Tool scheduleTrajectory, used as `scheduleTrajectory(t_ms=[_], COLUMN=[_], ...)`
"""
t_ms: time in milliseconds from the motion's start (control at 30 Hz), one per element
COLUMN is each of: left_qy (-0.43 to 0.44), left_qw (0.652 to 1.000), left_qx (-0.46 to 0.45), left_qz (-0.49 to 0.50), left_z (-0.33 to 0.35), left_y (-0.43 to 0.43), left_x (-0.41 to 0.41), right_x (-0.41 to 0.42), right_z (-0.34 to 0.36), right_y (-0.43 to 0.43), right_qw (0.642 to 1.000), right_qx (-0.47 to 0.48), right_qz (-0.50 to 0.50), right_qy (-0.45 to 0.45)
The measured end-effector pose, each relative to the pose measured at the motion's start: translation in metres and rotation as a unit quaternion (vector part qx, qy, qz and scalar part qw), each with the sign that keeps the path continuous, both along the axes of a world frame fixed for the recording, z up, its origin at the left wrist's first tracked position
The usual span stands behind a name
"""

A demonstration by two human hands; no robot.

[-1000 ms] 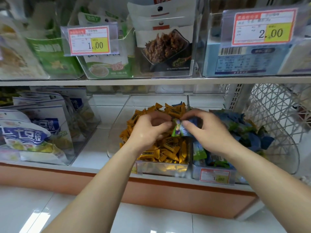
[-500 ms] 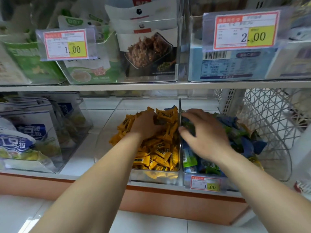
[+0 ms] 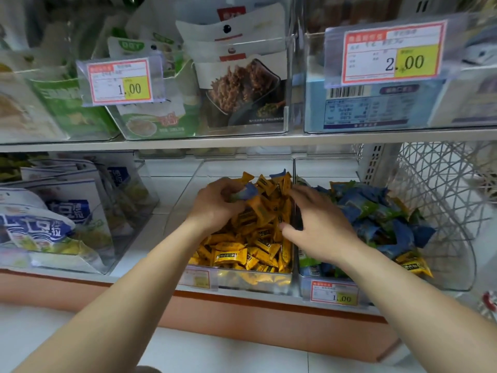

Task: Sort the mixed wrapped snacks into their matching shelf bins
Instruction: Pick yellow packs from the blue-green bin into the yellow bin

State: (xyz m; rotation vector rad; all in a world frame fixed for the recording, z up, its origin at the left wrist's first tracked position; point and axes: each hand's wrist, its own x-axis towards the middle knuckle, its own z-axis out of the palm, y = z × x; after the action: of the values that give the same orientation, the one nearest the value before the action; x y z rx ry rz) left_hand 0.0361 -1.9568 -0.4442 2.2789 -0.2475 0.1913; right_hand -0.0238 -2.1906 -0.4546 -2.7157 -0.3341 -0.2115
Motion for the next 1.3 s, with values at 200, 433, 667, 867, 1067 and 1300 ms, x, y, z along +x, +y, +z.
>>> scheduleTrajectory(t_ms=[200, 433, 667, 867, 1067, 1300], left_qy=[-0.039, -0.061, -0.049, 0.013, 0.083, 0.007], left_qw=[0.998, 0.989, 0.997, 0.997, 0.986, 0.995], left_qx=[0.01, -0.106, -0.055, 0.072, 0.139, 0.087], left_qz=[0.05, -0.078, -0.017, -0.025, -0.045, -0.044], left_z=[0.021, 0.031, 0.012, -0.005, -0.02, -0.009], left_y=[0.007, -0.043, -0.056, -0.088, -0.098, -0.069], left_x=[-0.035, -0.063, 0.004, 0.079, 0.094, 0.073], right_x=[-0.012, -0.015, -0.013, -0.011, -0.011, -0.012], right_z=[0.015, 0.022, 0.023, 0.012, 0.01, 0.015], right_y=[0.018, 0.017, -0.041, -0.041, -0.04, -0.034], right_qw=[0.991, 0.92, 0.974, 0.995, 0.994, 0.995], right_qx=[0.114, 0.388, 0.16, -0.067, -0.065, -0.051], right_qz=[-0.004, 0.02, -0.083, -0.072, -0.057, -0.075], right_qy=[-0.075, 0.049, -0.141, 0.013, 0.063, 0.043])
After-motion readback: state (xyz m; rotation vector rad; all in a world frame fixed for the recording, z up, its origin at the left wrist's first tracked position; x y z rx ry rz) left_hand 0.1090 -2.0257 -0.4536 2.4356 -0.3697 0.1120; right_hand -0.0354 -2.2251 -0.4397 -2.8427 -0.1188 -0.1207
